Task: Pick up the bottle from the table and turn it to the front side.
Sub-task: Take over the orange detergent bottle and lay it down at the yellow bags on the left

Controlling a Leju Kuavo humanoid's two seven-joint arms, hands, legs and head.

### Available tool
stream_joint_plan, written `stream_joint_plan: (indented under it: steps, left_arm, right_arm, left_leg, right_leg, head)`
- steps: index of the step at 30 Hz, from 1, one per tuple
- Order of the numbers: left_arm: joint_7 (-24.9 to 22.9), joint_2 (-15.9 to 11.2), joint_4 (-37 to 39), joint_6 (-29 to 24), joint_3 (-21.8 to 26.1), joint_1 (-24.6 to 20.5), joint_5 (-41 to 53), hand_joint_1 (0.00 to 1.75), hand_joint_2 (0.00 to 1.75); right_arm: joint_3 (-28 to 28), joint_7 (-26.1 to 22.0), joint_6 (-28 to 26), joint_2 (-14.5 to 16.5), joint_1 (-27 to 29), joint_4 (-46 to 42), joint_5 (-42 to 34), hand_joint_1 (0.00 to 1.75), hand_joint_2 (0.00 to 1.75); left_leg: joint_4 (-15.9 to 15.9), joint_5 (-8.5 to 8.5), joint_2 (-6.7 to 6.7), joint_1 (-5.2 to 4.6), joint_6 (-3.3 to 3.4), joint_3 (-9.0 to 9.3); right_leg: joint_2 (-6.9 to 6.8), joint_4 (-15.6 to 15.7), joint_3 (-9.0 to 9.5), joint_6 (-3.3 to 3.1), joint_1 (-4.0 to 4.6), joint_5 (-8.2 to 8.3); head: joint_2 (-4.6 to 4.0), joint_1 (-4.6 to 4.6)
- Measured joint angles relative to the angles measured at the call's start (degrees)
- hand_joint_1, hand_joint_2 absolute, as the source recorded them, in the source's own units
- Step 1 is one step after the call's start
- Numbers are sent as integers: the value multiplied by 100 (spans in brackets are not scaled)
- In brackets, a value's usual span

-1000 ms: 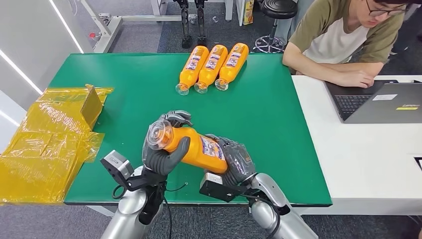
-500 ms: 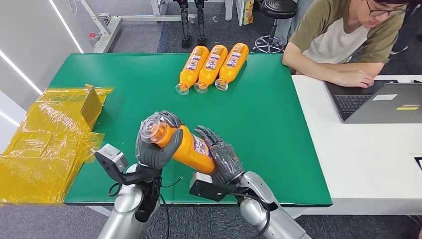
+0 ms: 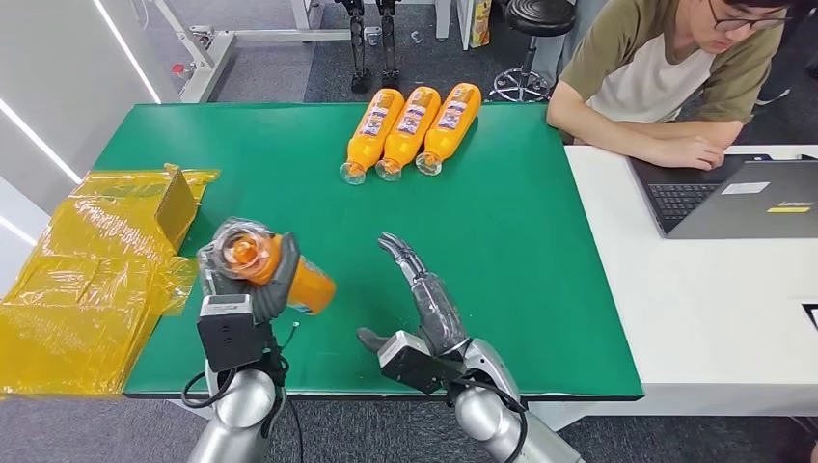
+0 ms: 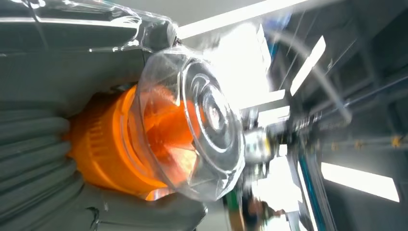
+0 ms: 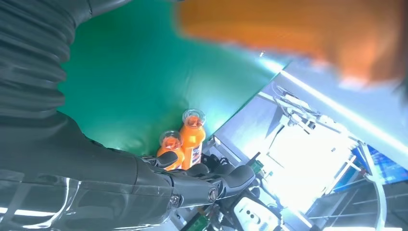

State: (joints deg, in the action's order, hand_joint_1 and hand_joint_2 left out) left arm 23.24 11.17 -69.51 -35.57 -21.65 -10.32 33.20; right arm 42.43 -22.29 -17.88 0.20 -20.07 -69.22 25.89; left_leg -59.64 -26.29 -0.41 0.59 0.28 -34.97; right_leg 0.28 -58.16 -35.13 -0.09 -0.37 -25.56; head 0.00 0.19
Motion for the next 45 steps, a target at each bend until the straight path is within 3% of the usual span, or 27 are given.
stream_joint_plan:
  steps: [3,8,18,21,25,28,32,35,39,45]
  left_arm:
    - [-81,-23,-395,-402,378,194,1034,175,175]
    - [-502,-197,-855,-446,691,432,1915,175,175]
    - [-890,-486,-1189,-406,843,596,2566,175,175]
    - [-1571,-812,-1195,-97,861,600,3628,175,175]
    - [-1939,-1676,-965,765,920,503,4495,175,175]
    - [-1450,-2505,-171,1360,923,99,4461,175,175]
    - [-319,-3499,1688,2548,597,-1078,4310,175,175]
    - [-173,-3785,2634,2989,262,-1633,4286,175,175]
    - [-122,-4030,3408,3190,-148,-2046,4361,175,175]
    - [-88,-4120,4140,3516,-888,-2737,4613,175,175]
  right_arm:
    - [46,43,-24,0,31,-126,-103,0,175]
    - [58,149,-198,-8,265,-469,-127,0,175]
    - [57,214,-275,-31,575,-905,-110,0,175]
    - [46,290,-310,-61,788,-1111,19,0,175]
    - [-72,317,-371,-164,1053,-1403,242,0,175]
    - [-301,216,-473,-253,1202,-1634,162,0,175]
    - [-686,-49,-702,-333,1555,-2157,-392,0,175]
    - [-814,-355,-901,-446,1807,-2400,-926,0,175]
    - [-850,-761,-1114,-703,1962,-2463,-1511,0,175]
    - [-733,-1020,-1405,-1077,1875,-2385,-2195,0,175]
  left_leg:
    - [1,0,-1,0,0,0]
    - [2,0,1,2,0,0]
    - [1,0,2,1,0,1]
    - [2,-2,3,1,-3,1]
    - [5,-3,13,3,-11,5]
    - [6,7,15,5,-25,5]
    - [6,17,26,7,-40,4]
    - [6,17,43,6,-41,3]
    - [4,13,56,5,-42,2]
    - [3,13,47,5,-41,-5]
  right_leg:
    - [-1,0,-2,-1,0,-2]
    - [-1,0,-1,-2,0,-3]
    - [-2,1,0,-3,0,-2]
    - [0,0,-2,-4,1,-3]
    - [10,-5,-10,-13,1,-8]
    - [10,-12,-20,-28,4,-5]
    - [18,-20,-27,-48,7,9]
    - [36,-21,-29,-50,6,12]
    - [53,-18,-36,-49,4,13]
    - [43,-17,-37,-47,4,15]
  head:
    - [0,0]
    - [0,0]
    - [0,1]
    - [0,1]
    - [0,1]
    - [0,2]
    - [0,1]
    - [0,3]
    - [0,2]
    - [0,3]
